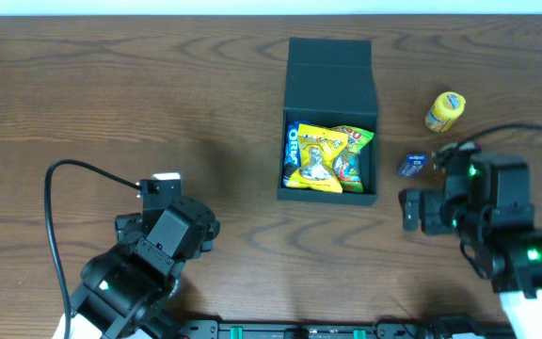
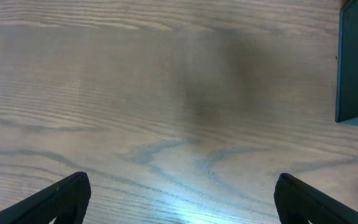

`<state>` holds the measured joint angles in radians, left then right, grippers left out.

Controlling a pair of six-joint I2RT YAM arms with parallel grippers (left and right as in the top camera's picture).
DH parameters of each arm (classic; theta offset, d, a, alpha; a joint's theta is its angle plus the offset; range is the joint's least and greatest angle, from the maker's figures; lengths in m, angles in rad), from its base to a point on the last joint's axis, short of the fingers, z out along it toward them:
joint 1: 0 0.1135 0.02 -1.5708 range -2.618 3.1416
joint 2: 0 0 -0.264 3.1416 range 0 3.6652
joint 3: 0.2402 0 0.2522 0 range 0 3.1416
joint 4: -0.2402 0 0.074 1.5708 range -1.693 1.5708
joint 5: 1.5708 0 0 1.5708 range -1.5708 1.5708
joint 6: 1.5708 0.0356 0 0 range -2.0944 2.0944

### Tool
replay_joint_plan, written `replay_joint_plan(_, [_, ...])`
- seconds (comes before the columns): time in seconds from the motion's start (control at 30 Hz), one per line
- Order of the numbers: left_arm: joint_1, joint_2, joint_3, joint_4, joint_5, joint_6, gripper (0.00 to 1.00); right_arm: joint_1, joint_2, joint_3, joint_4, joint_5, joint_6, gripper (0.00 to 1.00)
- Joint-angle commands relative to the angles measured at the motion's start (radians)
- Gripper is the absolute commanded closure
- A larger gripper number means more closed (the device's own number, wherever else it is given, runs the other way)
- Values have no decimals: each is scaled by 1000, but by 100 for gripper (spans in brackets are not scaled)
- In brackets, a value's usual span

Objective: Pack container
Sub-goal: 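Move the right gripper toward the yellow Mentos tube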

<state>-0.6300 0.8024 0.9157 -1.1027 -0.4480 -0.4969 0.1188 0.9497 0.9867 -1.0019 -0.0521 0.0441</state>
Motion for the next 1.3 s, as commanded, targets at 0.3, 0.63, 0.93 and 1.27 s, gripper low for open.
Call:
replay_joint_plan(0.3, [4,-1,-3,-4,-3,3,5,-197,224,146,-66,-1,3,1])
replay_joint_plan(0.63, [4,-1,-3,-4,-4,3,5,-276,422,167,44,-80,3,1])
replay_joint_plan(0.93, [4,-1,-3,-4,-3,3,5,-258,525,176,133,-79,3,1])
replay_joint_plan(1.27, [4,-1,-3,-4,-4,3,5,-269,652,237,348,-11,-22,1])
